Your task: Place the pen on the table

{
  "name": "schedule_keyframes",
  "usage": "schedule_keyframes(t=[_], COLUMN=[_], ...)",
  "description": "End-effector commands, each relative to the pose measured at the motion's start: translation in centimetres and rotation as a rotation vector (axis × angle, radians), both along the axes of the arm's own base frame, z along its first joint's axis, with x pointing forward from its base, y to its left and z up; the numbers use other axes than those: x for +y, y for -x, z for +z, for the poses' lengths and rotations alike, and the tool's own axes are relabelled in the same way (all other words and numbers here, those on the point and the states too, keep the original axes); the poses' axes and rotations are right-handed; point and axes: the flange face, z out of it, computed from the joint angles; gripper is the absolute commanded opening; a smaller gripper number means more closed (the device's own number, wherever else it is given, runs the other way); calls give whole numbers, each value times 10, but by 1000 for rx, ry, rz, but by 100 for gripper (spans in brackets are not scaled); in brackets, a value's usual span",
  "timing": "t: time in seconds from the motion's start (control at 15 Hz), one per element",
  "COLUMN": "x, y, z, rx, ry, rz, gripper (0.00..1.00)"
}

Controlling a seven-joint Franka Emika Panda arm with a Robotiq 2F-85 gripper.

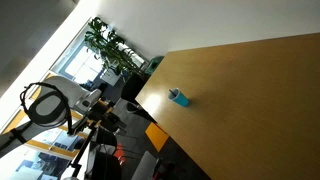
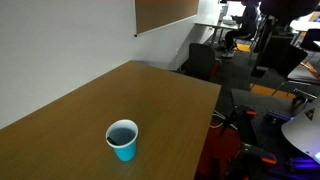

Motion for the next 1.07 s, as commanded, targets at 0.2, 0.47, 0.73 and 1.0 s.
schedule_keyframes(t=[0.2, 0.47, 0.73, 1.0], x=[0, -2, -9, -22], y=[0, -3, -24, -51], z=[0, 7, 24, 31], rx=[1, -26, -106, -152], ry=[0, -7, -40, -133], rz=[0, 26, 174, 389], gripper=[100, 100, 100, 100])
